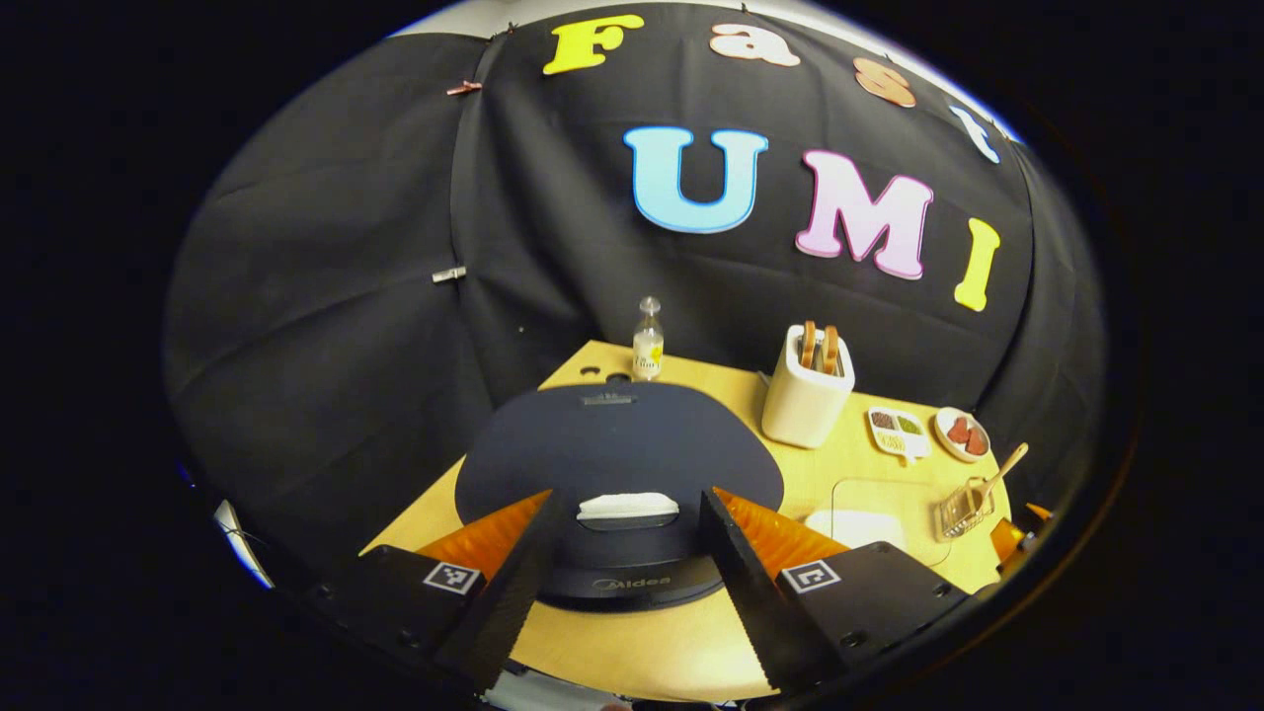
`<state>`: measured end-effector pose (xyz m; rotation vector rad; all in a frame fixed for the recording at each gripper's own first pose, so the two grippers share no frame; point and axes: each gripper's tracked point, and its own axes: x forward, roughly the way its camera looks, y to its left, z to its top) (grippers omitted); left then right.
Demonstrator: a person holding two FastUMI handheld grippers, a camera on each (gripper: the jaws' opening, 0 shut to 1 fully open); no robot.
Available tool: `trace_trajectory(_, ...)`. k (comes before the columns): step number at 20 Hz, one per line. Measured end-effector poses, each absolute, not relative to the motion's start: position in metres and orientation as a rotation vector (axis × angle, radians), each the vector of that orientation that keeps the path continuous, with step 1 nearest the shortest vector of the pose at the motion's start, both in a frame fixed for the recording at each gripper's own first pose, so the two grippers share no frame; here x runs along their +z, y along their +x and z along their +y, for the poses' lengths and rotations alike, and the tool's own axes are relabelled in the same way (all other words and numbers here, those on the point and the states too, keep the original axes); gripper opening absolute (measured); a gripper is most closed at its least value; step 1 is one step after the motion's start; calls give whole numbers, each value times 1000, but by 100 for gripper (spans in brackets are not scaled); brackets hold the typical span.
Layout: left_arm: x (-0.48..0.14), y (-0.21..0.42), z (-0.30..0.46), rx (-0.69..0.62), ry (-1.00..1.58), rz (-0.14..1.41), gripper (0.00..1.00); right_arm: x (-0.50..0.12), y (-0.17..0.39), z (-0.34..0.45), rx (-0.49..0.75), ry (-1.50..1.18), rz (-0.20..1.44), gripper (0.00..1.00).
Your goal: Close the left gripper, press the button to open the rice cooker; take a wooden spoon from the chopstick holder with the right hand, scoop a spoonful of rice and pour it into the rice cooker, then put the wooden spoon back into the chopstick holder.
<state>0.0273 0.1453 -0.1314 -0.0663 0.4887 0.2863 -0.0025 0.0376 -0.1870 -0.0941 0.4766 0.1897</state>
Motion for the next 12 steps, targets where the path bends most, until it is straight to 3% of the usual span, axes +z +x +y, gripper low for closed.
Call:
trace_trajectory(4, -162, 24, 142, 304, -54, 527, 95, -191, -3, 31, 187, -82, 499, 99)
trace_trajectory(12, -165, 26, 140, 310, -38, 527, 98, -197, 2, 16, 218, -84, 519, 99)
